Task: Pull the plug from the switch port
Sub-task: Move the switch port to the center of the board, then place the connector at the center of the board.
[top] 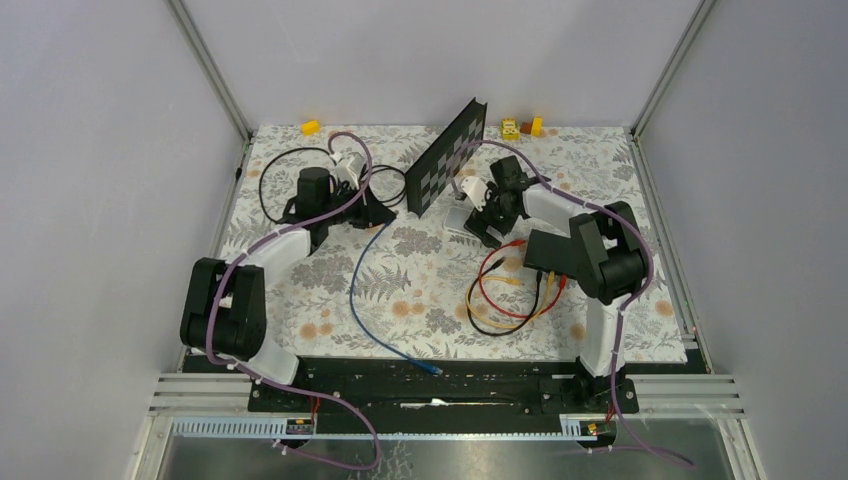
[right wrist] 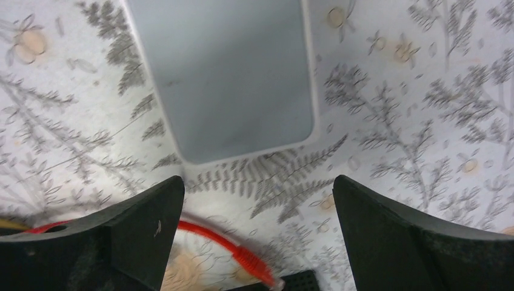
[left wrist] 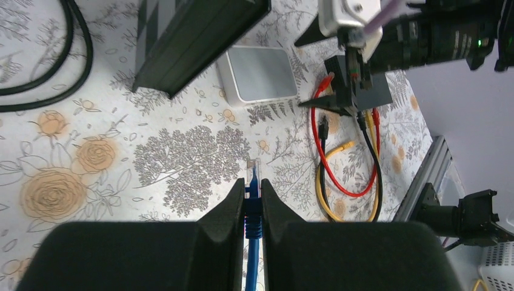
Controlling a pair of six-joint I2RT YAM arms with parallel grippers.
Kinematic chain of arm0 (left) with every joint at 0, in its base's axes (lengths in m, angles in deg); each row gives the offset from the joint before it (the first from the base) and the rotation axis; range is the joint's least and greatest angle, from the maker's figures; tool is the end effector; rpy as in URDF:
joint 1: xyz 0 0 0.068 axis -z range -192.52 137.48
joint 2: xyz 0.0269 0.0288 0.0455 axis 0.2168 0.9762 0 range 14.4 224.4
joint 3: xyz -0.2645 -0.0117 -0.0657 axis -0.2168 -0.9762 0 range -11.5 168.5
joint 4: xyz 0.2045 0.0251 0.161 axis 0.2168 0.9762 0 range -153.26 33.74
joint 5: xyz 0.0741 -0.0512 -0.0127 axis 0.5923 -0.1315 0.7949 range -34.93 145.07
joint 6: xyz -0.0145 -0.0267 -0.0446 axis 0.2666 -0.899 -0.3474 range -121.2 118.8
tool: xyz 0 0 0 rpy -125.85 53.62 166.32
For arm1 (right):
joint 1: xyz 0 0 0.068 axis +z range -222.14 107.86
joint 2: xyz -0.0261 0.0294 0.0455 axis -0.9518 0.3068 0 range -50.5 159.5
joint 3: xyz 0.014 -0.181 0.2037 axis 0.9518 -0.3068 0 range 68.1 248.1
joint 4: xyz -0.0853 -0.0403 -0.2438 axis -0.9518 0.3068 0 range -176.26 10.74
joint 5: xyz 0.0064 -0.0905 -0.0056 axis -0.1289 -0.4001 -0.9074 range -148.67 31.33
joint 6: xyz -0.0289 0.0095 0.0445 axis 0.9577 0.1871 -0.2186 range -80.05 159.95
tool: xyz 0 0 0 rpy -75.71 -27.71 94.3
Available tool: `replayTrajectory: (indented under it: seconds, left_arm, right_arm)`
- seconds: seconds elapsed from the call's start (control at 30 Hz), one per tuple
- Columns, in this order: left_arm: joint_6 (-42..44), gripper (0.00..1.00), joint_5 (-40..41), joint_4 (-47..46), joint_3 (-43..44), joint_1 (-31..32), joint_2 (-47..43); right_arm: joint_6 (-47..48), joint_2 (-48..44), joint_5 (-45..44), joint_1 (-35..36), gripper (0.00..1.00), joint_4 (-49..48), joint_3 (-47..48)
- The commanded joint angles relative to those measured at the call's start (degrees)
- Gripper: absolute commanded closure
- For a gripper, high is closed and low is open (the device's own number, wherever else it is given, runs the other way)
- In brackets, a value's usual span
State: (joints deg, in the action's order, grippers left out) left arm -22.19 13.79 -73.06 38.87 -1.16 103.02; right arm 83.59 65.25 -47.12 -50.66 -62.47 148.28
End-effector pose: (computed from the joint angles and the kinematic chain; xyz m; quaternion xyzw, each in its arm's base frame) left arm 0.3207 -0.0883 0.2248 0.1123 0.8163 -0.4243 0.3755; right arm 0.3923 0.1619 0.1640 -0.5387 0.7945 0.0447 0.2766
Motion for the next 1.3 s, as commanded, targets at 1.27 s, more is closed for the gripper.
replayTrajectory:
  seconds: [1.27]
  left_arm:
    - [-33.30, 1.00, 12.39, -24.90, 5.81, -37.81, -2.03]
  right_arm:
    - [-15.00, -14.10, -2.67, 0.06, 0.00, -10.18, -9.38]
